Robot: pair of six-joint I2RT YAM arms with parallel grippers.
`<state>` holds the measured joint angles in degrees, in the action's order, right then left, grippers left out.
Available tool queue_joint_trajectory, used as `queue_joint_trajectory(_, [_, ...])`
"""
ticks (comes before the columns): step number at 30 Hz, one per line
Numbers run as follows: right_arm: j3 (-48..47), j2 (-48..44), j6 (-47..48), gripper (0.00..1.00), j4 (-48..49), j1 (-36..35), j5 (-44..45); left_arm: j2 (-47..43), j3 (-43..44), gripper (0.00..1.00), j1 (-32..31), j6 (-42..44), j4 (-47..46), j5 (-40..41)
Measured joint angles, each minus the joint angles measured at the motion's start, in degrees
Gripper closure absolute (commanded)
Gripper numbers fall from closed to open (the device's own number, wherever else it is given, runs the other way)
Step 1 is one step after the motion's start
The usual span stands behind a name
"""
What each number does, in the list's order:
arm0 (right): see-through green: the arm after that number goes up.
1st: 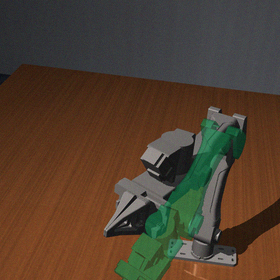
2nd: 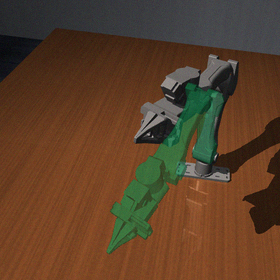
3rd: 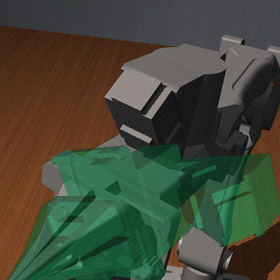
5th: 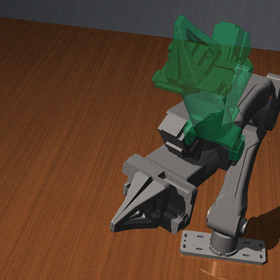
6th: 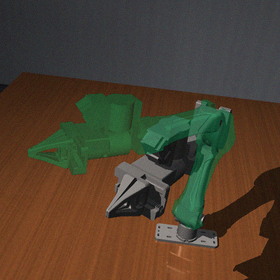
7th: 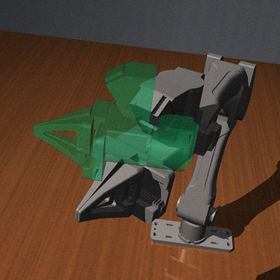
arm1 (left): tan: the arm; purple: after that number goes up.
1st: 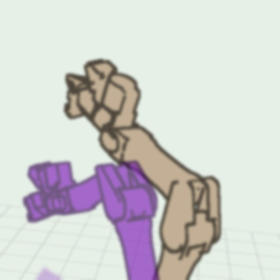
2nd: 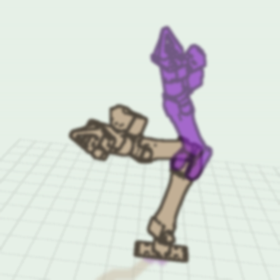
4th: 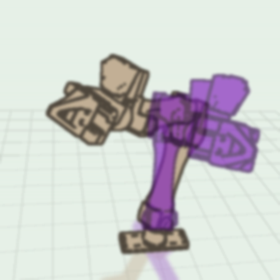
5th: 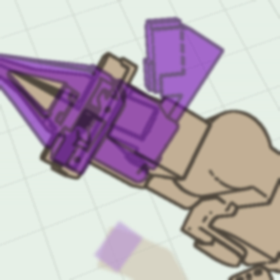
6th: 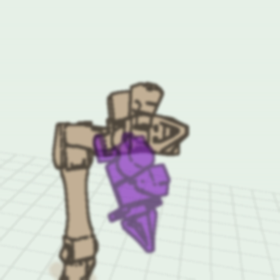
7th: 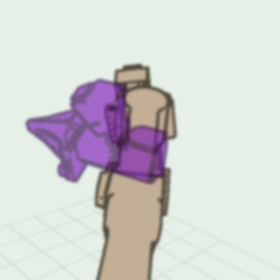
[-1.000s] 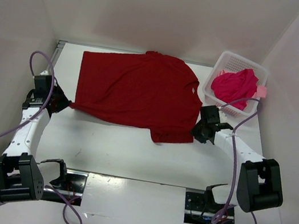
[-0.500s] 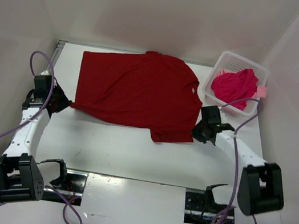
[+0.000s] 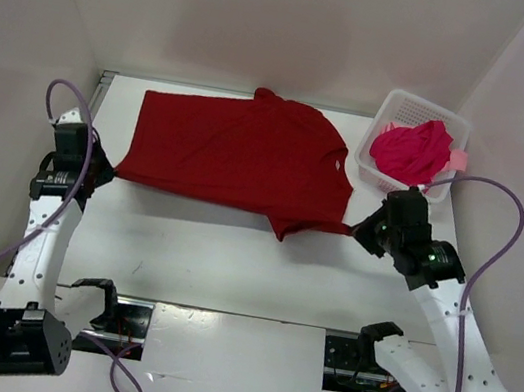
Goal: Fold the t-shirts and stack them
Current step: Grap the side of the flattened tshirt closest away from the robot with both arms, then fold the flattened tshirt in 1/3 of the way
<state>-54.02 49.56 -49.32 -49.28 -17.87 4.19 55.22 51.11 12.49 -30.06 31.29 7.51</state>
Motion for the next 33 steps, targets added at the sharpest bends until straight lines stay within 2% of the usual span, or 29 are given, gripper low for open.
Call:
queue_joint_trajectory(4, [-1.38,-1.68,1.81,1.0,-4.15,0.0,1.07,-1.49,1.75,1.0,-4.13,2.05,2.71,5.73])
queue_joint_trajectory(7, [-2.56,1.03,3.91,1.0,-3.37,0.39,1.55,-0.68,1.79,1.0,-4.46,3.21,2.78,6.82])
queue_joint_trajectory(17, [-10.47,29.62,13.75,1.0,12.98,0.52,6.08,11.08,1.73,0.97,-4.5,4.76,1.62,4.37])
queue_joint_trajectory(33, [-24.79,49.75,19.41,1.0,22.73,2.67,10.93,30.67,2.29,0.97,-2.49,5.77,-5.09,1.66])
